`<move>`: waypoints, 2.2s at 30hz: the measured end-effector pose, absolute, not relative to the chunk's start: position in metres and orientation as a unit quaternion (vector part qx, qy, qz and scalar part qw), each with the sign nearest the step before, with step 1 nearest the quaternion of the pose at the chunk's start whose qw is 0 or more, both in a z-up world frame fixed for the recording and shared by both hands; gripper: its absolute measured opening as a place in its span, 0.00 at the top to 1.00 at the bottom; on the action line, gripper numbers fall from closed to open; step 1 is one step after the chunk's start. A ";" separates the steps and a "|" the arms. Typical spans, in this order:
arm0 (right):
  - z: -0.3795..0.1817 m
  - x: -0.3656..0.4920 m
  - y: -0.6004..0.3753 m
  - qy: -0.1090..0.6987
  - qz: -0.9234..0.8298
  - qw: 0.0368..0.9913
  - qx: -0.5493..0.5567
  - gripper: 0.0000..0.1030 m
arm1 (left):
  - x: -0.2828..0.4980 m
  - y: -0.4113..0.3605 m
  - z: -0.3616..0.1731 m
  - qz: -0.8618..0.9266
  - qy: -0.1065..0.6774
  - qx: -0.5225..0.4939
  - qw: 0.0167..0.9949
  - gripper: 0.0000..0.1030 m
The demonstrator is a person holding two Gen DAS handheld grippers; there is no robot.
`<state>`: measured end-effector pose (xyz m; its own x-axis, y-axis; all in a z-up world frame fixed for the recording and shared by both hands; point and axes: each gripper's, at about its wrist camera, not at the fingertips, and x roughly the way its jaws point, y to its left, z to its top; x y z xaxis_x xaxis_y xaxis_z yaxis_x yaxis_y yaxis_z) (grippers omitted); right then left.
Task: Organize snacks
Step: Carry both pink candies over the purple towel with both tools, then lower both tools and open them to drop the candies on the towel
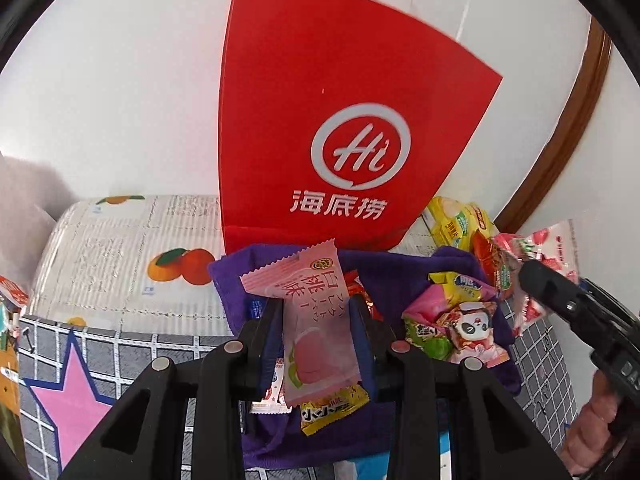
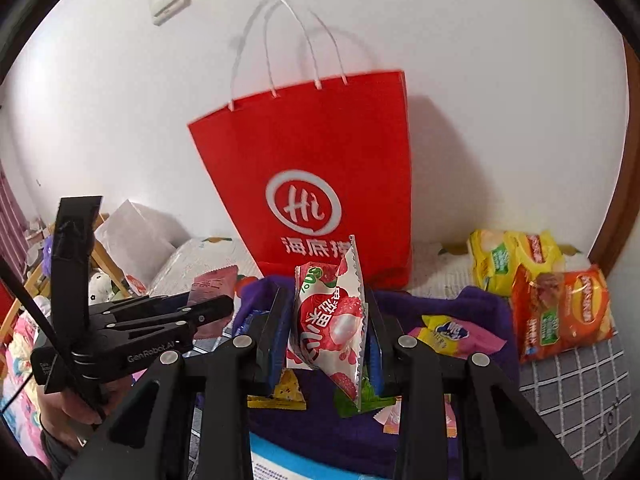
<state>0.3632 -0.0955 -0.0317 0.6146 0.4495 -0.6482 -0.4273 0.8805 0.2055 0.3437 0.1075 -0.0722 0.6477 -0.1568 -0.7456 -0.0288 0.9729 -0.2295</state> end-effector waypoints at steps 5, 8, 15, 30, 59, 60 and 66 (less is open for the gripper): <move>-0.057 0.379 -0.092 0.402 0.233 0.885 0.009 0.68 | 0.349 0.113 -0.085 -0.031 0.437 -0.115 0.891 0.69; -0.067 0.382 -0.089 0.421 0.235 0.876 0.000 0.68 | 0.351 0.114 -0.088 -0.031 0.440 -0.119 0.890 0.69; -0.083 0.388 -0.085 0.446 0.235 0.863 -0.007 0.68 | 0.354 0.111 -0.095 -0.033 0.446 -0.119 0.886 0.69; -0.110 0.398 -0.075 0.484 0.213 0.848 -0.031 0.64 | 0.354 0.098 -0.099 -0.048 0.452 -0.106 0.884 0.69; -0.097 0.390 -0.079 0.466 0.220 0.856 -0.033 0.65 | 0.356 0.100 -0.101 -0.077 0.453 -0.133 0.878 0.69; -0.096 0.389 -0.080 0.464 0.219 0.858 -0.033 0.65 | 0.356 0.100 -0.101 -0.079 0.453 -0.135 0.877 0.69; -0.089 0.391 -0.091 0.459 0.211 0.863 -0.024 0.64 | 0.355 0.090 -0.101 -0.093 0.456 -0.129 0.876 0.69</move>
<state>0.3906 -0.0910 -0.0888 0.4896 0.3425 -0.8019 -0.3862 0.9097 0.1527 0.3555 0.0898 -0.1015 0.5671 -0.2799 -0.7746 0.0454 0.9497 -0.3099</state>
